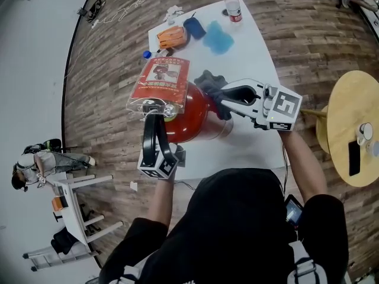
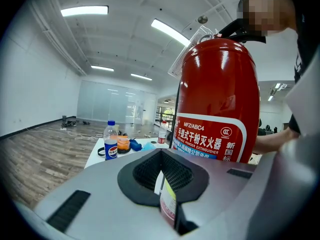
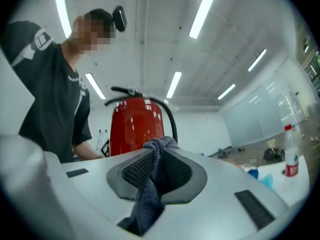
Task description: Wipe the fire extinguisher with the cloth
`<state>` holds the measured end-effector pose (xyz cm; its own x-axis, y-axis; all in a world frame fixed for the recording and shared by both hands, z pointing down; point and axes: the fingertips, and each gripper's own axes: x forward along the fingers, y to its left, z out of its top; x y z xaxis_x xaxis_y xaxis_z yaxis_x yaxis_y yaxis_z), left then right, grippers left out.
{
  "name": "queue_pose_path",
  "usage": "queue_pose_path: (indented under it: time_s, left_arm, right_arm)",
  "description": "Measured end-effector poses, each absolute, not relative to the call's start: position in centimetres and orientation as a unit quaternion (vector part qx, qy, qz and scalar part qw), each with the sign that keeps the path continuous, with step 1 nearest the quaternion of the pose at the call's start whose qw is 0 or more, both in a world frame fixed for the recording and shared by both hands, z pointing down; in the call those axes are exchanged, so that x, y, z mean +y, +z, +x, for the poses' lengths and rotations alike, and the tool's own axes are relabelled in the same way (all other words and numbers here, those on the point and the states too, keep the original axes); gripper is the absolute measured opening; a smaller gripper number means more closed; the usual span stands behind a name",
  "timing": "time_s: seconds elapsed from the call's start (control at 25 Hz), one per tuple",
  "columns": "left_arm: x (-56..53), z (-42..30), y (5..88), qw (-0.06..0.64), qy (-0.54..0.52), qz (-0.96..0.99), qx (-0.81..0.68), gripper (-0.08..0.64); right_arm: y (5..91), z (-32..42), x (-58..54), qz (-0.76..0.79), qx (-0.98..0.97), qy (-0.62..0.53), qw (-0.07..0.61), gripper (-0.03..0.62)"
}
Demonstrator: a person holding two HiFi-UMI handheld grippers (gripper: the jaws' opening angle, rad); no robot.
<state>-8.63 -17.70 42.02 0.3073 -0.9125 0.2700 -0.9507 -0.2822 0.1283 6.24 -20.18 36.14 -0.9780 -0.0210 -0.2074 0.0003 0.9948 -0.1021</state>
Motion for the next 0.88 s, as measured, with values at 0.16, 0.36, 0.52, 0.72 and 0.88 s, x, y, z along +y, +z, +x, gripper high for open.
queue_pose_path:
  time_s: [0.16, 0.36, 0.52, 0.72, 0.88]
  left_arm:
    - [-17.5, -8.5, 41.3, 0.125, 0.067, 0.790, -0.597, 0.023]
    - [-15.6, -8.2, 39.8, 0.117, 0.056, 0.767, -0.628, 0.023]
    - [-13.7, -7.6, 39.6, 0.113, 0.047, 0.759, -0.640, 0.021]
    - [-11.7, -6.4, 39.8, 0.108, 0.046, 0.769, -0.629, 0.023]
    - [-11.2, -6.1, 39.8, 0.106, 0.044, 0.783, -0.611, 0.023]
  right_arm:
    - [28.3, 6.9, -19.3, -0.011, 0.988, 0.022, 0.150, 0.071]
    - [32.2, 7.2, -19.4, -0.023, 0.985, -0.073, 0.152, 0.071]
    - [38.9, 7.1, -19.8, -0.062, 0.979, -0.150, 0.124, 0.071]
    - [43.5, 6.8, -19.6, -0.102, 0.978, -0.167, 0.069, 0.071]
    - [46.0, 6.3, -20.5, -0.141, 0.969, -0.197, 0.047, 0.071]
